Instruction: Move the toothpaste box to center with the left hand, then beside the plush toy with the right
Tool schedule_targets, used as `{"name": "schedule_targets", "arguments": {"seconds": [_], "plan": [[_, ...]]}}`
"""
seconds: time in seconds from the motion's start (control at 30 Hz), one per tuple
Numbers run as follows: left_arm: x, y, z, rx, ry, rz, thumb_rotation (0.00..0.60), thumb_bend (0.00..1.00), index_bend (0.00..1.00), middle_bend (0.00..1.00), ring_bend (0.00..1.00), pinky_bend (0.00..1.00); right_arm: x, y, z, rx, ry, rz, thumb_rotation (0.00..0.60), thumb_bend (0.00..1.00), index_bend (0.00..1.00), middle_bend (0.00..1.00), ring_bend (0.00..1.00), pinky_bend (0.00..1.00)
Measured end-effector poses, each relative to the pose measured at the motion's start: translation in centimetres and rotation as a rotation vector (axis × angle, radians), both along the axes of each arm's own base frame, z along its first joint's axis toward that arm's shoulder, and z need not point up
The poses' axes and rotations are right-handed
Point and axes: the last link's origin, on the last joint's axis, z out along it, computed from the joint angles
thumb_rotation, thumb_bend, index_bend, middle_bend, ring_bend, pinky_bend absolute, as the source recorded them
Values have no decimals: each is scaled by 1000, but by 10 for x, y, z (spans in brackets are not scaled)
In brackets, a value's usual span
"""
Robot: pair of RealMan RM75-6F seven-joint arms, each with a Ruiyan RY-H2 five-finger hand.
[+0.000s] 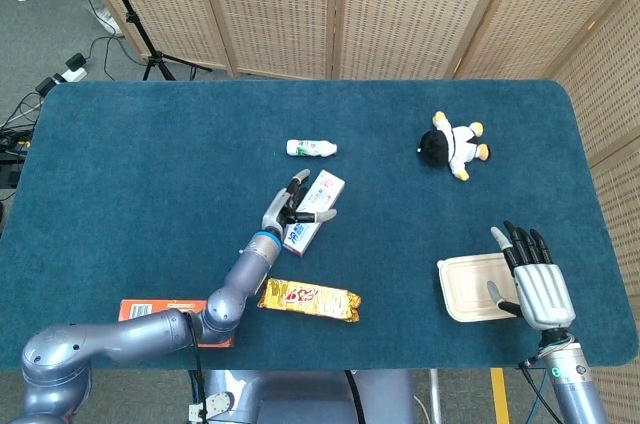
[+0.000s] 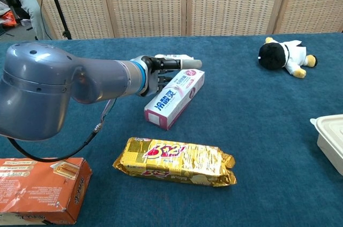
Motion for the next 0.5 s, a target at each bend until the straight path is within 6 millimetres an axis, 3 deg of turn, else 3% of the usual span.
{"name": "schedule_targets", "arguments": {"seconds": [0.5], "plan": [[28, 4, -12, 1, -34, -37, 600, 0, 0, 0, 0, 0, -3, -2, 3, -6, -6, -14, 600, 414, 44, 0, 0, 0]]}}
